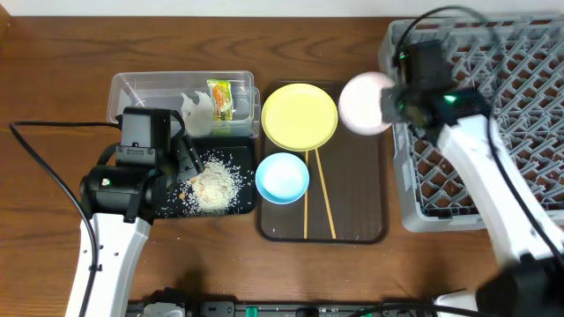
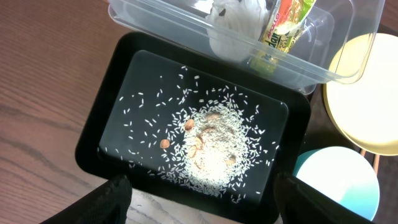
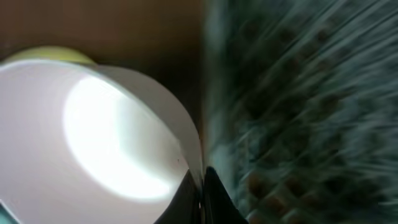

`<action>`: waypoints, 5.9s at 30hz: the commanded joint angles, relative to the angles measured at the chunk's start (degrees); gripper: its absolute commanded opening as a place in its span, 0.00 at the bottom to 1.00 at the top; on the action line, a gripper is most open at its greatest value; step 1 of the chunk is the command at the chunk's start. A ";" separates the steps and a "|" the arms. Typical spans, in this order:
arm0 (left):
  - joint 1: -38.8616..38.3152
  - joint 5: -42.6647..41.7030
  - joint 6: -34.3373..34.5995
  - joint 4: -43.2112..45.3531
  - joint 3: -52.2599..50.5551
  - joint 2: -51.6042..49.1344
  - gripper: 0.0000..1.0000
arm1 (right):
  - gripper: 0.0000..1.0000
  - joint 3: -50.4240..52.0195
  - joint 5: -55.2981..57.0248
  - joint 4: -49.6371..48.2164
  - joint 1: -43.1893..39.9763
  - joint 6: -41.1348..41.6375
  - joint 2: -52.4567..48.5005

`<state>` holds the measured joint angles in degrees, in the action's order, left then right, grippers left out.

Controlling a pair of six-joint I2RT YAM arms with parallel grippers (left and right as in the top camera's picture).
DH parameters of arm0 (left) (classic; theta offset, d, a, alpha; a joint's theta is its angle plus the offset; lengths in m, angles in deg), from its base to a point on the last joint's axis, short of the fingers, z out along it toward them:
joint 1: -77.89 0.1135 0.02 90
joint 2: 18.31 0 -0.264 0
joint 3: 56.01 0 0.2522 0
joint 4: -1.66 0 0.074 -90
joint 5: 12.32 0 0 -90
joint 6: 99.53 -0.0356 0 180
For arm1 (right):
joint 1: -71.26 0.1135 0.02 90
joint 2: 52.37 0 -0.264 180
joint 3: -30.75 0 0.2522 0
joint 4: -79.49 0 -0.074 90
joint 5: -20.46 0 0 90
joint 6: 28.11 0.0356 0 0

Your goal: Sort waste into correct bins and load items into the dishwasher rack

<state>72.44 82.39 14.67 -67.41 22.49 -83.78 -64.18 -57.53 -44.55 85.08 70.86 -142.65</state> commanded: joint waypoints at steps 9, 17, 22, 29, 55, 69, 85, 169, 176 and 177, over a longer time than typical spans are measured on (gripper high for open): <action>0.20 0.68 0.35 -0.13 0.37 0.00 0.76 | 0.01 -0.79 34.95 -25.05 -2.36 -13.03 -1.99; 0.20 0.24 0.37 -0.15 0.37 0.00 0.76 | 0.01 -0.79 45.35 -48.59 -4.55 -23.71 -11.28; 0.20 0.26 0.35 -0.15 0.37 0.00 0.77 | 0.01 -0.79 46.05 -57.07 -5.95 -30.23 -17.99; 0.20 0.26 0.35 -0.15 0.37 0.00 0.77 | 0.01 -0.79 46.01 -58.34 -6.29 -30.75 -24.96; 0.20 0.26 0.35 -0.17 0.37 0.00 0.76 | 0.01 -0.57 43.78 -36.96 -1.68 -12.81 -28.11; 0.20 0.26 0.33 -0.24 0.37 0.00 0.77 | 0.61 -0.59 12.13 -13.40 -0.42 -7.04 -10.25; 2.71 6.49 3.98 -4.28 0.33 0.00 0.77 | 0.59 4.85 -25.77 1.16 14.45 0.83 -10.34; 2.71 6.27 4.00 -4.22 0.31 -0.02 0.77 | 0.07 -2.36 31.87 -37.00 -13.97 -24.37 -26.49; 2.71 6.27 3.98 -4.22 0.31 -0.02 0.77 | 0.52 -2.36 20.70 -23.45 -13.79 -18.73 -19.12; 2.71 6.27 3.98 -4.22 0.31 -0.02 0.76 | 0.59 -2.36 19.63 -21.81 -13.79 -18.53 -18.29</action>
<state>74.87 87.74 17.71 -71.50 22.49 -83.78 -66.65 -31.65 -68.05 70.72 47.96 -165.54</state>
